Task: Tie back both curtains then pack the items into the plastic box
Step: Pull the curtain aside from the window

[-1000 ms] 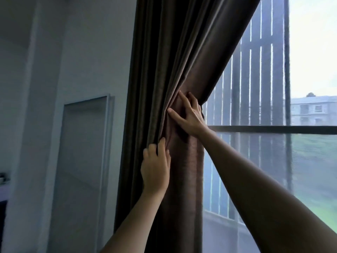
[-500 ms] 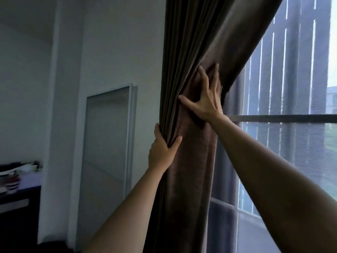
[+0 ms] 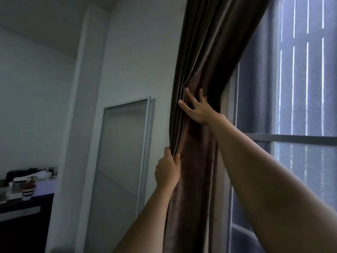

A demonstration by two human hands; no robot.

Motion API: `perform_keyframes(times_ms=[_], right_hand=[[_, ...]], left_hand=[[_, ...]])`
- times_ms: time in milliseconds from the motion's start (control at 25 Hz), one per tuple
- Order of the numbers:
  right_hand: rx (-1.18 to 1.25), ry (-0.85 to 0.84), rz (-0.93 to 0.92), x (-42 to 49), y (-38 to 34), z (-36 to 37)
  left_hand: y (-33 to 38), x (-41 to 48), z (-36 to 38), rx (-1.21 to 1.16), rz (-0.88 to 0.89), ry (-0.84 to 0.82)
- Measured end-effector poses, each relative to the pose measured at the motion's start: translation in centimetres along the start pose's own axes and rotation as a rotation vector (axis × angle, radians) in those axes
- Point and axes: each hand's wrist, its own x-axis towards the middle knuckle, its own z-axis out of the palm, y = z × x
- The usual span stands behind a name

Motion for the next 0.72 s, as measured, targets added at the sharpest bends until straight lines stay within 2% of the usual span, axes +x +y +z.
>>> perform_keyframes(times_ms=[120,240,480,560,720], right_hand=[[0.063,-0.022,0.006,-1.6,0.1,0.9],[0.102,-0.008,-0.002,-4.0,1.0,1.6],[0.165,0.15,-0.037,-10.4,1.9,-0.4],[0.171,0.194,-0.002,-13.7,2.5,-0.5],[0.19,0.154,0.084,-22.6,4.0,0.5]], left_hand=[[-1.3,-0.2,-0.2,-0.029,0.0,-0.02],[-1.7,-1.3,-0.3,-0.176,-0.009,-0.028],[1.4,-3.1,-1.1,-0.361,0.092,-0.035],[2.0,-4.6,-0.8,-0.325,0.127,-0.089],[3.9,-10.9,-0.4,-0.184,0.033,-0.173]])
